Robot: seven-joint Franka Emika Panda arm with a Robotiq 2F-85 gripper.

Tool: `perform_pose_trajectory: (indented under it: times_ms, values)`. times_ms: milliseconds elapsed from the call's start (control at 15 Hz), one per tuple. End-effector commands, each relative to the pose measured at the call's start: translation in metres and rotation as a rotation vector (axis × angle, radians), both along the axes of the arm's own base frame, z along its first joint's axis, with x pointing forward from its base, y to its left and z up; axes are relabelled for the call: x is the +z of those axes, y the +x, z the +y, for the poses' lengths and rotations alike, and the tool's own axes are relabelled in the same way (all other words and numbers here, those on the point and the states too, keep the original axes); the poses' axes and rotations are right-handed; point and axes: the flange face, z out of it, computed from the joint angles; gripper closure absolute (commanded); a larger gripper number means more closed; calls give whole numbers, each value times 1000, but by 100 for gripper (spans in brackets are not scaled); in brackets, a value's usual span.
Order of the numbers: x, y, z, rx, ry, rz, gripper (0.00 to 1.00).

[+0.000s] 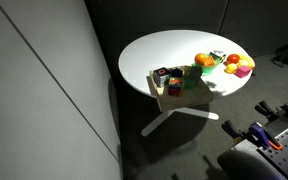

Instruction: Put the toy pillow block in the box

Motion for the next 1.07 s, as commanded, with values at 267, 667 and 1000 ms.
perform_pose_trajectory:
  times_ms: [267,667,1000]
  values:
    - [-10,6,-2,-12,-11,8,0]
    - [-32,25,-11,-51,-30,-7,0]
    - [-53,50,-26,-80,-48,-72,0]
